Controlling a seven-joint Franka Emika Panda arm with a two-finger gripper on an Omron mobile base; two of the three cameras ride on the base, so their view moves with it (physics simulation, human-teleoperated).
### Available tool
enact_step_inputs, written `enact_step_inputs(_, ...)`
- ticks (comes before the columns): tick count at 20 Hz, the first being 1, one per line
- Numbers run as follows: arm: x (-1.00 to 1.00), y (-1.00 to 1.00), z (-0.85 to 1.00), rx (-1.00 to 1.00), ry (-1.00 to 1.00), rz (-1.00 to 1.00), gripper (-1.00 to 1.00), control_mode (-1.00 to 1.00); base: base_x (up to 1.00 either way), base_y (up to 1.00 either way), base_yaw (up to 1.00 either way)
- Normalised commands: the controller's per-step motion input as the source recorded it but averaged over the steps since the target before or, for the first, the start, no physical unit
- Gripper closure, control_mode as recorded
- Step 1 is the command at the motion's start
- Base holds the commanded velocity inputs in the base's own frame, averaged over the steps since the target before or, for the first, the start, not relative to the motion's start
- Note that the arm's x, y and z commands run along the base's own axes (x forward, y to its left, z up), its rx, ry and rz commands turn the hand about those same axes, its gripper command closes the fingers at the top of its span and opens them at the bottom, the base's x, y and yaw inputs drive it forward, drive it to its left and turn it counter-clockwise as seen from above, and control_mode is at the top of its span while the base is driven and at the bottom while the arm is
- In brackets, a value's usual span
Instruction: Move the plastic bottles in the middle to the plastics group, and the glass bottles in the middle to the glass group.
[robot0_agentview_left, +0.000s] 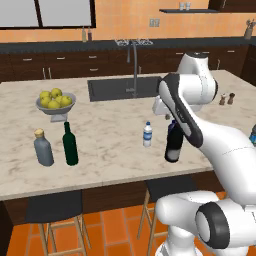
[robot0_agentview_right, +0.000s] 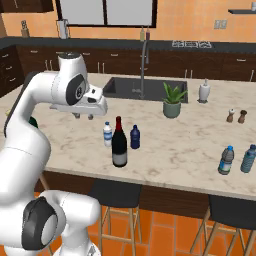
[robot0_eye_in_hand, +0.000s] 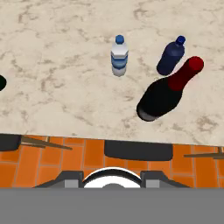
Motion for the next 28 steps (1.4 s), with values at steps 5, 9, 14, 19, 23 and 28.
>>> enact_step_inputs(5, -0.21, -0.11, 0.00, 0.03, 0.00, 0.00, -1.00, -1.00, 0.00, 0.00, 0.00)
enact_step_inputs(9, -0.37, -0.44, 0.00, 0.03, 0.00, -0.05, -1.00, -1.00, 0.00, 0.00, 0.00)
enact_step_inputs(14, -0.14, -0.59, 0.00, 0.00, -0.05, -0.06, -1.00, -1.00, 0.00, 0.00, 0.00)
enact_step_inputs(19, -0.08, -0.18, 0.10, 0.00, -0.08, 0.00, -1.00, -1.00, 0.00, 0.00, 0.00)
enact_step_inputs(23, -0.05, -0.14, -0.05, -0.08, -0.17, 0.00, -1.00, -1.00, 0.00, 0.00, 0.00)
enact_step_inputs(28, 0.30, 0.00, -0.21, -0.08, -0.02, -0.05, -1.00, -1.00, 0.00, 0.00, 0.00)
